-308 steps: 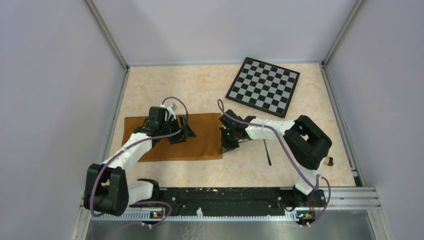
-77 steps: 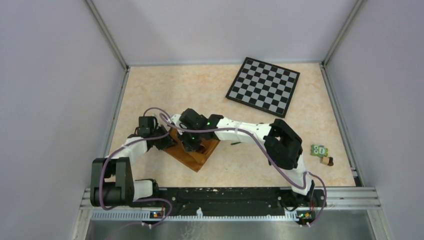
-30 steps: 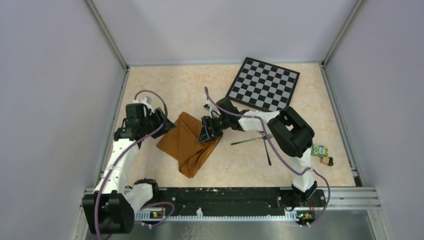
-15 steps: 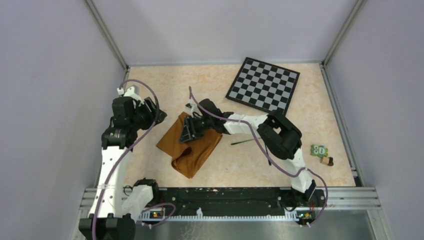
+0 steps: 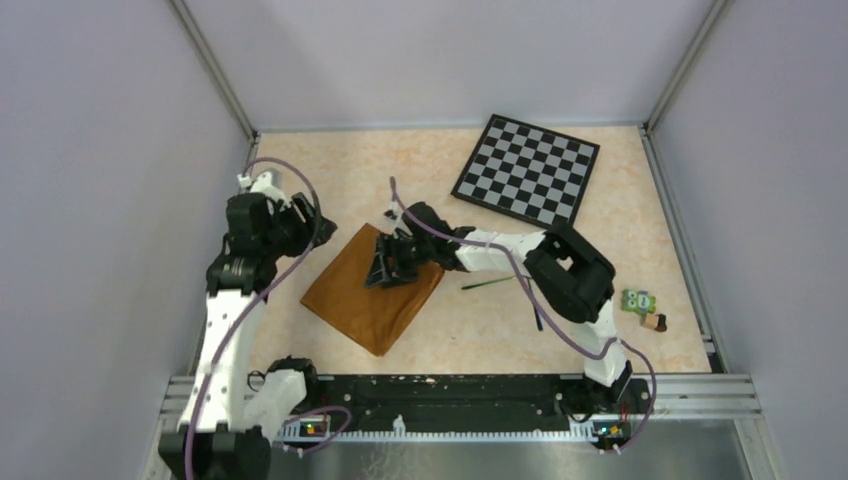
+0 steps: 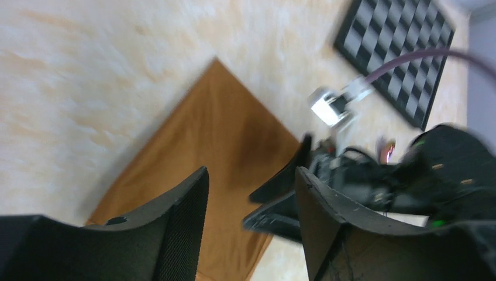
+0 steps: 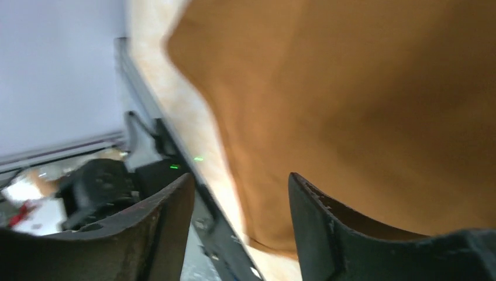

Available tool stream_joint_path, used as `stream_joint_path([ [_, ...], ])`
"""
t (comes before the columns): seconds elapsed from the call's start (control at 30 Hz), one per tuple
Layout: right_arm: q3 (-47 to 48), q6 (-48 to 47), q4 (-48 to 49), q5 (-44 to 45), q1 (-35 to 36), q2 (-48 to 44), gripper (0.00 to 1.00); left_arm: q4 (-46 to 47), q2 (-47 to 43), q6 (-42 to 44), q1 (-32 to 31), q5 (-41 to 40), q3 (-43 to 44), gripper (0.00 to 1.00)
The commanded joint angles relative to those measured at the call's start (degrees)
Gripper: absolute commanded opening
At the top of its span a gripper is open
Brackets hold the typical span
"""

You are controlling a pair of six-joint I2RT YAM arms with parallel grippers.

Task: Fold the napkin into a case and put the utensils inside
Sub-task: Smooth out the square-folded napkin at the center of the board.

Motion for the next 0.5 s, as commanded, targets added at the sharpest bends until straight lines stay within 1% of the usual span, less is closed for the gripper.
stream_joint_path([
  [0.0,-7.5,-10.9,-11.6,7.9,-2.0,-10.6,0.55,3.1,10.0,1.0,-1.0,13.5,-3.1,0.6],
  [0.13,-12.1,-13.5,-13.9,12.4,-2.8,-10.3,0.38,7.5,12.7,-0.6,-1.7,16.3,-5.5,0.63],
  [0.2,-13.5,-14.6,-14.4,15.4,-4.2,-9.6,0.36,8.1,13.3,-1.0,-1.7,16.9,-6.0,0.64],
  [0.23,-13.6,-15.5,-14.9,16.7,-5.1,-9.0,0.35,8.1,13.4,-1.0,-2.9,17.1,-6.1,0.65],
  [0.37,-8.0,-22.9,-21.0,23.2,-10.6,-4.0,0.34,7.7,13.1,-0.7,-3.6,17.5,-7.6,0.66],
  [0.43,-2.3,-28.9,-23.2,25.4,-13.3,-0.5,0.34,7.7,12.9,-0.7,-4.0,18.1,-9.0,0.67],
  [0.47,1.7,-32.5,-25.9,26.0,-14.1,1.3,0.34,8.1,13.1,-1.0,-4.6,18.6,-9.8,0.67],
])
